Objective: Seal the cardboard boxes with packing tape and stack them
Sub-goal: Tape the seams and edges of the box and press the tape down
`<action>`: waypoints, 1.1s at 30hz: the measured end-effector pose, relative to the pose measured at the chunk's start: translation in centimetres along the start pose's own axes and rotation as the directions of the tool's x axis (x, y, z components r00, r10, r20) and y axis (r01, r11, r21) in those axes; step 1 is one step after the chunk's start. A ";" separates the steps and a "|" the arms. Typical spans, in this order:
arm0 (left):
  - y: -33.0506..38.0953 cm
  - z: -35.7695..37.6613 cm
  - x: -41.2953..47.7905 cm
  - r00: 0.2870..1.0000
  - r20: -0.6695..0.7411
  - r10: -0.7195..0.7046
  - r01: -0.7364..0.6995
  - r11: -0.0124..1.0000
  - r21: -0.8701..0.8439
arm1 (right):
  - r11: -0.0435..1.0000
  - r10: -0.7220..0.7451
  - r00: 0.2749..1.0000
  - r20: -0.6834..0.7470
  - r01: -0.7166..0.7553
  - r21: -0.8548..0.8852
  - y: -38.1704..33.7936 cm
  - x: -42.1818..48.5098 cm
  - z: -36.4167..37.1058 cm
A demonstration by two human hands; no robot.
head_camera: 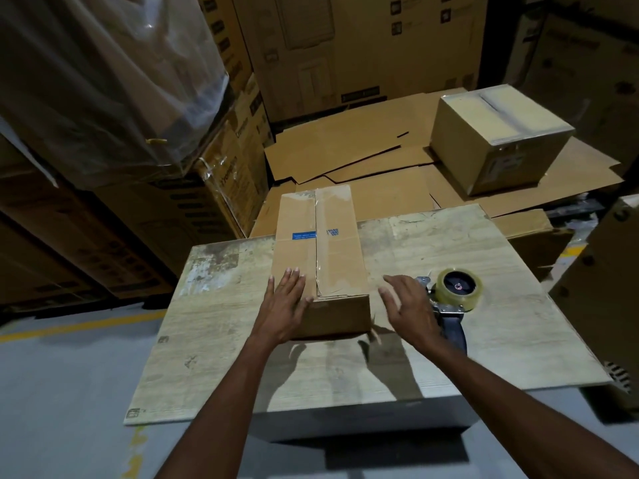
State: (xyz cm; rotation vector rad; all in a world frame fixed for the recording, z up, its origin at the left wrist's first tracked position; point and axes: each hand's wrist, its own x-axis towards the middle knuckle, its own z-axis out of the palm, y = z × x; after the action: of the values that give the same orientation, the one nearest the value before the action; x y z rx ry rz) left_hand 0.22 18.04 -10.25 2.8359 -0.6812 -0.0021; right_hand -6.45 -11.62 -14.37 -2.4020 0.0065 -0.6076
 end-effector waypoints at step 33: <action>-2.7 3.8 -0.4 0.951 -0.303 0.065 -0.107 0.987 -0.123 | 0.877 -0.403 0.829 0.388 0.471 -0.094 -2.9 2.5 5.4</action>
State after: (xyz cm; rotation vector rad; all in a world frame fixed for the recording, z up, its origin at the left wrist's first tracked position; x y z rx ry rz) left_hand 0.88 19.78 -14.53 2.5941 -0.7044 0.3720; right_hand -2.29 -6.53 -15.27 -2.6825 -0.6967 -0.3662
